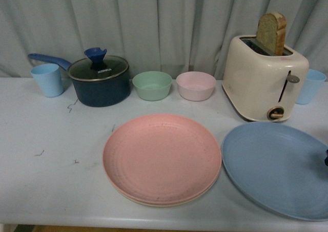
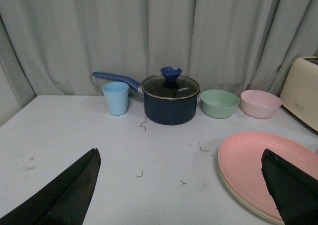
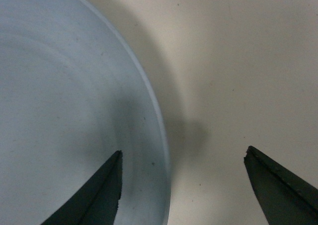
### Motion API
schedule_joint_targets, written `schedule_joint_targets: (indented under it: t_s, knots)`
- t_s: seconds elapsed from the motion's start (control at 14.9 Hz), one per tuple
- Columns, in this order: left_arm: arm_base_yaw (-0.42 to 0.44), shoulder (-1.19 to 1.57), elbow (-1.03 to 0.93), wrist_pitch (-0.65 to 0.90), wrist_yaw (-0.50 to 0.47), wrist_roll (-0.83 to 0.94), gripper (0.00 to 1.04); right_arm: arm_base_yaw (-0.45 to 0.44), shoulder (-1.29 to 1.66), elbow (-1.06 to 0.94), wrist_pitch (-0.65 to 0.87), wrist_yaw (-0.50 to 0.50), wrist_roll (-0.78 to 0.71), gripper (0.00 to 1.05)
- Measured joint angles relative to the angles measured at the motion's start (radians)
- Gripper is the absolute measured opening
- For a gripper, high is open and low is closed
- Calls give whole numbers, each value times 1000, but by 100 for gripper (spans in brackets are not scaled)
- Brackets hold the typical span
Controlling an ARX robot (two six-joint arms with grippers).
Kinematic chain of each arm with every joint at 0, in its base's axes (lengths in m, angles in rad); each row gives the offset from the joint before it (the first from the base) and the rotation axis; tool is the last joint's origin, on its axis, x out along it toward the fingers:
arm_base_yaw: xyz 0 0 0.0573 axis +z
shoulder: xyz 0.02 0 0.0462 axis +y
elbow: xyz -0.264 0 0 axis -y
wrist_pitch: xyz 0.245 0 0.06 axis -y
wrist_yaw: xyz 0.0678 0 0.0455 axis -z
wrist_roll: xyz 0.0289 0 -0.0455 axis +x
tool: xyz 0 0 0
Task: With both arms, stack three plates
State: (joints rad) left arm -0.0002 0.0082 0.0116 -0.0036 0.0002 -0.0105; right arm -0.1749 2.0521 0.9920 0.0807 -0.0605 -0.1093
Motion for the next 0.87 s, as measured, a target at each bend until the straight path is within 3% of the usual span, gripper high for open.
schedule_joint_targets:
  t_s: [0.34,0.4,0.6,0.67,0.74,0.87]
  knots:
    - [0,0,0,0,0,0,98,10,33,-1,18,22,10,22]
    - [0,0,0,0,0,0,98,6,22,-10,25,16,18,15]
    - [0,0,0,0,0,0,98,-32,-78,-74,19,-61,39,3]
    - [0,0,0,0,0,0,98,-65,-145,-114,0,-80,42,3]
    - [0,0,0,0,0,0,98,-148,-344,-193,-111,-148,19,3]
    - [0,0,0,0,0,0,98,-111,-537,-198,-172,-229,27,3]
